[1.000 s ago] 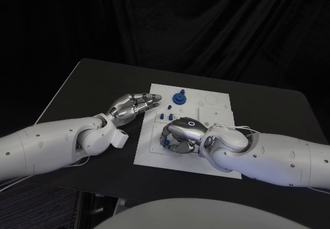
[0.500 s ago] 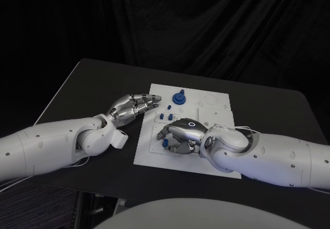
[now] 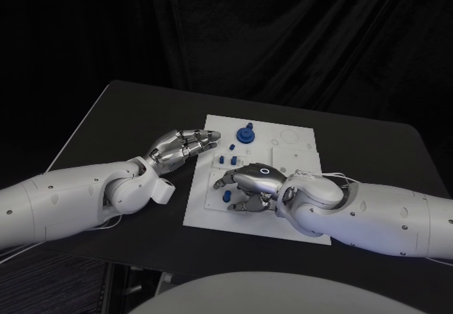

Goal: Assemble the parts on the task board

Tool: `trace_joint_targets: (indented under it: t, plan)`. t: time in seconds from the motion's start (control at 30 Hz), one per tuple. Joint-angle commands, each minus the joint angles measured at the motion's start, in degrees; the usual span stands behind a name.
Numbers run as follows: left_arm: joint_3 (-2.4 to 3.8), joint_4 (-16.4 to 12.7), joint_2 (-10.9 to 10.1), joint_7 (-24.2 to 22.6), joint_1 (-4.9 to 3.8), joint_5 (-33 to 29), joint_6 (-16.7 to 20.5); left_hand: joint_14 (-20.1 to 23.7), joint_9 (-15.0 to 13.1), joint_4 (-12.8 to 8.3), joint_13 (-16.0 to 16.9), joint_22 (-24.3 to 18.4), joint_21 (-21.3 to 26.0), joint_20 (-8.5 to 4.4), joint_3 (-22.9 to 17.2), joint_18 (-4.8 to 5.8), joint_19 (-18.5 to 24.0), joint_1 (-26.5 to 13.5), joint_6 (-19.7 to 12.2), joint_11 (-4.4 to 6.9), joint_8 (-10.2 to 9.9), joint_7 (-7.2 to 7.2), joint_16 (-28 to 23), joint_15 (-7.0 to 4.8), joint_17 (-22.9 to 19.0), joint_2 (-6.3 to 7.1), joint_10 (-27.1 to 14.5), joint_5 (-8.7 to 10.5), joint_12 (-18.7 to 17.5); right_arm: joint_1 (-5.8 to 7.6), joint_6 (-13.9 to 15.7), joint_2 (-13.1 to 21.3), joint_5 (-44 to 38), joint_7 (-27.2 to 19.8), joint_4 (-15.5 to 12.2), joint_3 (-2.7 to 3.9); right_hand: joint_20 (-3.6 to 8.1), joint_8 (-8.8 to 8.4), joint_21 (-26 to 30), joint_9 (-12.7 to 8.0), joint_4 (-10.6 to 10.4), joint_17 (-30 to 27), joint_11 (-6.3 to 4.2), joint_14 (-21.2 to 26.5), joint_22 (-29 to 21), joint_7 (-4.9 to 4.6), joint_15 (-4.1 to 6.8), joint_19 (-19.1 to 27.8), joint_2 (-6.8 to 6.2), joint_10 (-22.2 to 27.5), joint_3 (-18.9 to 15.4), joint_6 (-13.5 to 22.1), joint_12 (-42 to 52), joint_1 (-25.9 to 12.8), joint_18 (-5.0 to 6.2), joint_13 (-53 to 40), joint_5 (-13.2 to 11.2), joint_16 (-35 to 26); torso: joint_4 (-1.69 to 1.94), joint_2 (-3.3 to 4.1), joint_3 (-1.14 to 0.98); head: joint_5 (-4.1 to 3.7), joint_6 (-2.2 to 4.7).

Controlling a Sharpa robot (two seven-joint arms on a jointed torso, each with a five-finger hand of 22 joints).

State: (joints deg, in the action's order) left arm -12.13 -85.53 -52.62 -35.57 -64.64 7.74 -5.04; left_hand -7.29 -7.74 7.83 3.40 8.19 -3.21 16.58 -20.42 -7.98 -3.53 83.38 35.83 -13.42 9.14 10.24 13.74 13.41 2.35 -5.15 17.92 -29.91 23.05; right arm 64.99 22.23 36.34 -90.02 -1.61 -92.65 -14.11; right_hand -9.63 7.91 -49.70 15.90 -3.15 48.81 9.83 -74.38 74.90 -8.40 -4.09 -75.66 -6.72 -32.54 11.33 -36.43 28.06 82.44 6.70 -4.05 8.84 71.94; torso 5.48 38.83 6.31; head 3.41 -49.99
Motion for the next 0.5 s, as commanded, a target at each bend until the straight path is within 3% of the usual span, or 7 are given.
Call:
trace_joint_targets:
  t: [0.03, 0.17, 0.27, 0.3, 0.4, 0.5]
  plan:
    - [0.04, -0.1, -0.1, -1.2, 0.14, -0.2, -0.3, -0.4, 0.0, 0.1, 0.0, 0.1, 0.0, 0.08, -0.3, 0.87, -0.3, 0.2, 0.2, -0.06, 0.3, 2.84, 0.2, 0.12, 0.0, -0.13, 0.3, -0.07, 0.2, -0.14, 3.8, 1.1, 1.0, -1.6, -1.2, 0.1, -0.44, 0.49, -0.3, -0.4, -0.3, 0.3, -0.02, -0.1, 4.8, -0.26, -0.45, 0.0, 0.14, 0.5, -0.7, -0.4, 0.5, 0.7, 0.82, -0.1, 0.2, 0.4, 0.02, 0.0, -0.03, -0.1, -0.01]
    - [0.04, -0.3, -0.3, -2.0, 0.19, -0.2, 0.4, -0.3, 0.0, 0.1, 0.0, 0.0, 0.0, 0.04, -0.5, 0.87, -0.3, 0.2, 0.1, -0.04, 0.3, 2.81, 0.2, 0.08, 0.0, -0.13, 0.2, -0.2, 0.1, 0.29, 6.9, 3.7, 2.6, -2.9, -3.6, 0.37, -0.41, 1.1, -0.6, -1.0, -1.1, 0.7, -0.13, -0.3, 5.0, -0.7, -0.38, -0.2, 0.34, 0.5, -1.4, -1.1, 1.7, 1.5, 0.79, -0.2, 0.6, 0.8, 0.02, -0.04, -0.03, -0.59, -0.01]
    - [0.05, -0.5, -0.2, -2.8, 0.2, -0.2, 1.3, -0.1, 0.0, -0.1, 0.0, -0.2, 0.1, -0.02, -0.6, 0.88, -0.2, 0.3, 0.1, -0.05, 0.3, 2.78, 0.0, 0.03, 0.0, -0.02, 0.1, -0.38, 0.1, 1.37, 8.3, 6.2, 4.5, -3.3, -5.8, 0.47, -0.34, 1.44, -0.9, -1.4, -1.4, 0.9, -0.28, -0.4, 5.1, -0.97, -0.27, -0.3, 0.69, 0.2, -1.5, -1.4, 2.7, 2.1, 0.77, -0.3, 1.6, 1.0, -0.05, -0.11, -0.05, -1.52, -0.01]
    - [0.05, -0.6, -0.2, -3.1, 0.2, -0.2, 1.7, 0.0, 0.0, -0.1, 0.0, -0.3, 0.2, -0.08, -0.6, 0.89, -0.1, 0.3, 0.1, -0.05, 0.3, 2.78, -0.2, -0.01, -0.1, 0.06, 0.1, -0.43, 0.1, 1.87, 8.4, 7.1, 5.3, -3.2, -6.5, 0.49, -0.15, 1.76, -0.9, -1.7, -0.7, 0.8, -0.62, -0.3, 5.1, -1.33, -0.01, -0.3, 1.21, -1.0, -0.9, -1.8, 4.3, 3.6, 0.83, -0.7, 3.4, 1.1, -0.07, -0.17, -0.04, -1.75, -0.01]
    - [0.06, -1.0, -0.3, -4.2, 0.18, -0.2, 2.8, 0.2, 0.0, -0.1, 0.0, -0.4, 0.2, -0.27, -0.6, 0.88, 0.0, 0.2, 0.0, 0.13, 0.2, 2.76, -0.3, -0.19, -0.1, 0.21, -0.2, -0.36, -0.1, 3.58, 8.0, 9.7, 8.1, -2.4, -8.4, 0.43, 0.22, 2.29, -1.0, -2.2, -0.1, 0.8, -1.05, -0.3, 5.1, -1.62, 0.42, -0.3, 1.75, -2.1, -0.2, -2.4, 6.3, 4.7, 0.81, -1.2, 4.4, 1.1, 0.06, -0.42, 0.08, -2.21, -0.01]
    - [0.07, -1.5, -0.5, -5.8, 0.13, -0.2, 4.2, 0.5, 0.0, 0.1, 0.0, -0.6, 0.3, -0.56, -0.6, 0.84, 0.1, 0.0, -0.1, 0.37, 0.2, 2.63, -0.6, -0.51, -0.1, 0.32, -0.4, -0.19, -0.2, 5.16, 6.7, 12.3, 11.6, -1.7, -9.4, 0.25, 0.93, 3.68, -1.2, -2.6, 1.0, 0.4, -1.79, -0.1, 5.2, -2.66, 1.2, -0.3, 2.42, -5.4, 2.2, -4.8, 10.2, 6.1, 0.81, -2.5, 6.3, 0.9, 0.31, -0.91, 0.19, -3.1, -0.01]
